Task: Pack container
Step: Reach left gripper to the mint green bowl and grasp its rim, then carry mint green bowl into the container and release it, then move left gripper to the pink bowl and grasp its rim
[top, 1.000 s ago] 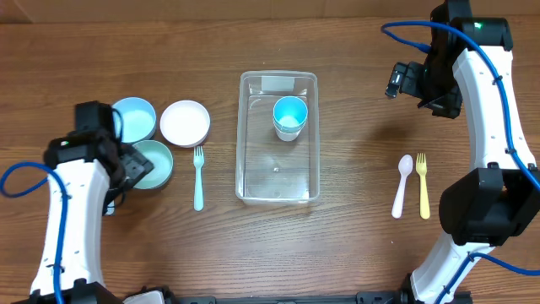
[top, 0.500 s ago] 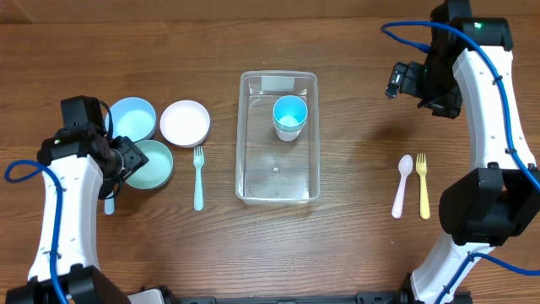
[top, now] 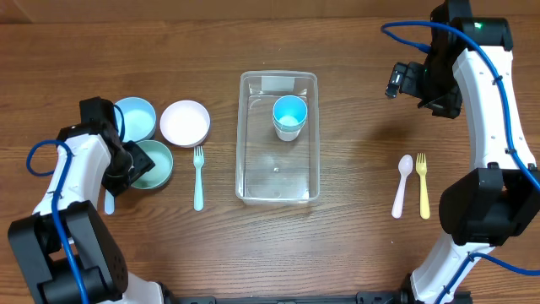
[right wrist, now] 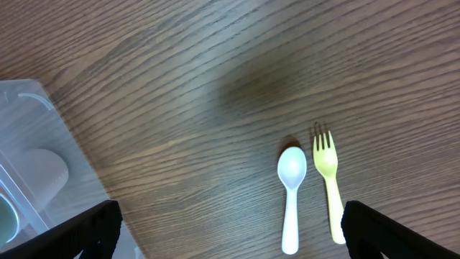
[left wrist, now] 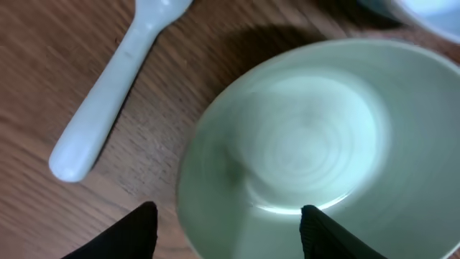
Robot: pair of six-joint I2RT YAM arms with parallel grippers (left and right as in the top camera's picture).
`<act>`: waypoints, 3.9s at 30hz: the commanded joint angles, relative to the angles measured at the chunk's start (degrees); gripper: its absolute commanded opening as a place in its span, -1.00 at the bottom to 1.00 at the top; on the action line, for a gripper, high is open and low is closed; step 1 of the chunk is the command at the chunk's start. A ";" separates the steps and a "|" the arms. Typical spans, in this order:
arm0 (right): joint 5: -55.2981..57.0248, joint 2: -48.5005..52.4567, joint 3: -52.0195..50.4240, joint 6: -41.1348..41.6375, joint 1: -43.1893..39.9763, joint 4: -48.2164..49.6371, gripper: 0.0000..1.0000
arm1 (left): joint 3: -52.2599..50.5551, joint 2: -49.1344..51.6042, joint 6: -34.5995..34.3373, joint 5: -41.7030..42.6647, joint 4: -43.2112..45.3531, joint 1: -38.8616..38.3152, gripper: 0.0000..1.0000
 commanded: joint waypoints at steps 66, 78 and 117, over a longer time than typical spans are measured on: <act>0.46 -2.29 1.33 -0.15 0.02 0.13 1.00 | 13.42 -13.77 3.67 6.49 -4.04 -41.13 -0.87; 0.46 -2.29 1.33 -0.15 0.02 0.13 1.00 | 13.42 -3.21 5.46 9.53 -2.58 -42.14 -0.84; 0.46 -2.29 1.33 -0.13 0.02 0.13 1.00 | 20.31 2.54 -14.99 3.63 -9.40 -19.41 0.72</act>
